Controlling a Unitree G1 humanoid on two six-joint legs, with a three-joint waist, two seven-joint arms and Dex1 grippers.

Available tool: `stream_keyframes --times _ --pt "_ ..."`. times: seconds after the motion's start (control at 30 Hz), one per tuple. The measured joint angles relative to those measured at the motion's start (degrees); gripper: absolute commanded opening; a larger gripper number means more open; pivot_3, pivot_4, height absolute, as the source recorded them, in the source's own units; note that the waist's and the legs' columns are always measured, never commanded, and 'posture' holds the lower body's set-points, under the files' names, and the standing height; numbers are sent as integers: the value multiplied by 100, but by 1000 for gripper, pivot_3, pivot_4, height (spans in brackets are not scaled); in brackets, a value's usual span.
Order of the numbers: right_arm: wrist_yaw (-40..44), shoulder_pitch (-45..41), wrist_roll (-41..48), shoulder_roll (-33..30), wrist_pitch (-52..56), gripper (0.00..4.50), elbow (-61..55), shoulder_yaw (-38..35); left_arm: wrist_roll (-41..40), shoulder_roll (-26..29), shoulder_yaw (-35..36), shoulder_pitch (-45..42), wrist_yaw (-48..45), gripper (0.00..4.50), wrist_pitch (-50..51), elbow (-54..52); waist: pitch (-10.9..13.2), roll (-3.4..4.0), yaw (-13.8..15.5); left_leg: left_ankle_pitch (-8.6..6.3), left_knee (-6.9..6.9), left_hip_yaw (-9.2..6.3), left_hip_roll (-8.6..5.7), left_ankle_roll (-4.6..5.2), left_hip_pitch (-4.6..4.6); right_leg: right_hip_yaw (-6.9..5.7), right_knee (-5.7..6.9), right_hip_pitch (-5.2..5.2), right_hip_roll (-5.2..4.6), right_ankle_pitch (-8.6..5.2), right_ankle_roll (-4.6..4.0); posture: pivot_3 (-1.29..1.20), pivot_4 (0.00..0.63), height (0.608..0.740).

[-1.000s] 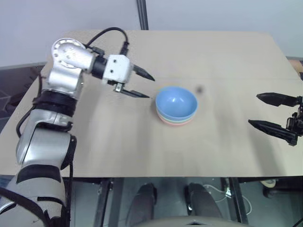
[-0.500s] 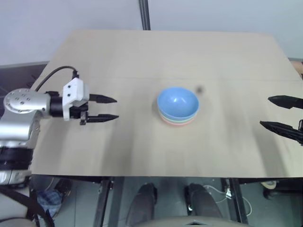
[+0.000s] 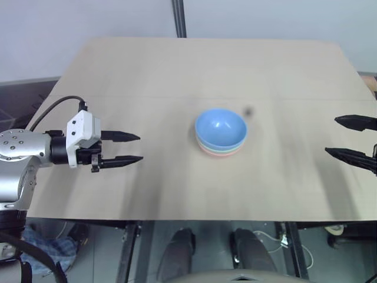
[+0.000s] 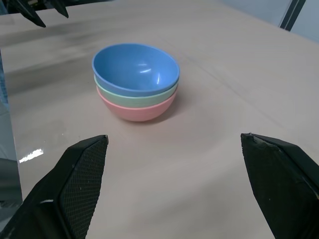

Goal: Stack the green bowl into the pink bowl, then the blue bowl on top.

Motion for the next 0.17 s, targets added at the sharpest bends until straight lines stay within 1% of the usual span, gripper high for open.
stream_keyframes --times 0.17 --pt "3 12 -31 0 -5 4500 13 -2 18 -13 -21 -34 -54 2806 -97 3 0 0 0 0 -1 2 0 0 1 1 0 0 0 0 0 0 150 740"
